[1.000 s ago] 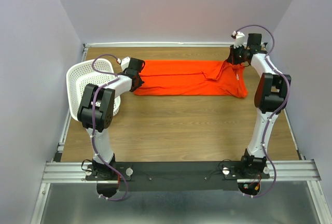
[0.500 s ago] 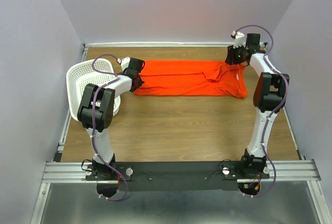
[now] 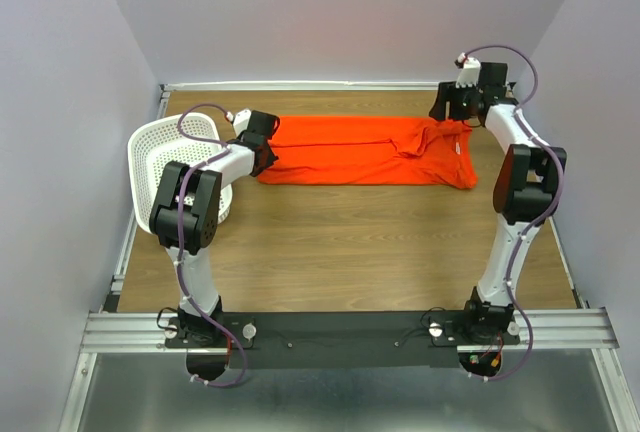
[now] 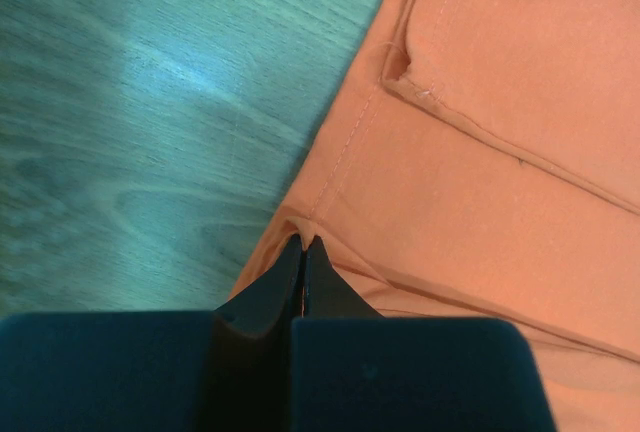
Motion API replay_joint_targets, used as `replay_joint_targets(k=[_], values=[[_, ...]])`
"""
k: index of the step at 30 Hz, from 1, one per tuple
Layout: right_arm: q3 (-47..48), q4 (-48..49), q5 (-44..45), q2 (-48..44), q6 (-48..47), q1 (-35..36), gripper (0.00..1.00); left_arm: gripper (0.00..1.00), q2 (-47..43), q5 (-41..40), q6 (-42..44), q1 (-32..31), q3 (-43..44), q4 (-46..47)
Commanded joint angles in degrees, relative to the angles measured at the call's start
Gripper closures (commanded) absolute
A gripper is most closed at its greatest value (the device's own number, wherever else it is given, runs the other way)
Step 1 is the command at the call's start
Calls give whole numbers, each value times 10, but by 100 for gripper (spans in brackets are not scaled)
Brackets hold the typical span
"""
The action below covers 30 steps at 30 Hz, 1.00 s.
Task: Fold and stack the t-shirts
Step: Fold the tshirt
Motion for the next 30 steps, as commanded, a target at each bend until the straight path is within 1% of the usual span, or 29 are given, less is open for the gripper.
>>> replay_joint_targets(k=[1,3,7,11,19,26,29,30], values=[[-42,16,-102,-70,20,4,25,100,0,-4,10,3,23,1],[-72,16,-117,-93,15,4,25,100,-3,-4,9,3,28,2],[-118,16,-117,-122,-8,4,25,100,-2,-2,8,3,41,-2],[-139,16,-122,-131,-17,4,25,100,4,1,6,3,49,-9],[-150,16,-127,-135,-20,4,25,100,9,-6,0,9,65,-30],[-152,16,-130,-136,-21,4,25,93,10,5,2,18,58,-40],[-153,17,-131,-137,-23,4,25,86,7,17,7,21,50,-31],[-154,16,-132,-137,-22,4,25,82,9,21,11,23,52,-28]])
